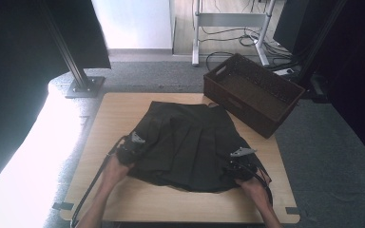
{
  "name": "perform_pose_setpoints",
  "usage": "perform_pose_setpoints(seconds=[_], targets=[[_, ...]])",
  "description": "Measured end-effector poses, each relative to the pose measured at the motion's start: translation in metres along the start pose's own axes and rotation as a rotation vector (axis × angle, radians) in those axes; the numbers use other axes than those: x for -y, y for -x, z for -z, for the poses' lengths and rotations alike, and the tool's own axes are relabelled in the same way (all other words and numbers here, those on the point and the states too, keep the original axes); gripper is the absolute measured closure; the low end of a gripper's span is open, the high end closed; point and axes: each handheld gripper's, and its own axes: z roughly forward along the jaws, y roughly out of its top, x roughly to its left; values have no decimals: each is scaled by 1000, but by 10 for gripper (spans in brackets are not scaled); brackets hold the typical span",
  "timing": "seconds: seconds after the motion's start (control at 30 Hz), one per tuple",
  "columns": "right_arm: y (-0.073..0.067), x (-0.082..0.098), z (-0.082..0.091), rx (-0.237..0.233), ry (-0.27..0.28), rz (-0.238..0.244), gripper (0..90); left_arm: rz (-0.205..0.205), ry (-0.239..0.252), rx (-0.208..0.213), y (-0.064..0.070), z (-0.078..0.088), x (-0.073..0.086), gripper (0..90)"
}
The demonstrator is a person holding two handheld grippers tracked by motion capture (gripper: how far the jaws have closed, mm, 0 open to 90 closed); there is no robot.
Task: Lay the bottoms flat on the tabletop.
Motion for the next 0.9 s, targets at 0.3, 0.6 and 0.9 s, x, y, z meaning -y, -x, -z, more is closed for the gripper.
perform_pose_setpoints(seconds=[0.3,0.6,0.9], targets=[[16,1,6,66,-34,-7,714,46,23,-134,-42,44,5,894],[13,2,8,55,-26,2,623,-118,-1,-98,15,9,-4,580],[9,-3,27,11,46,-12,582,-166,87,63,56,26,-7,496]])
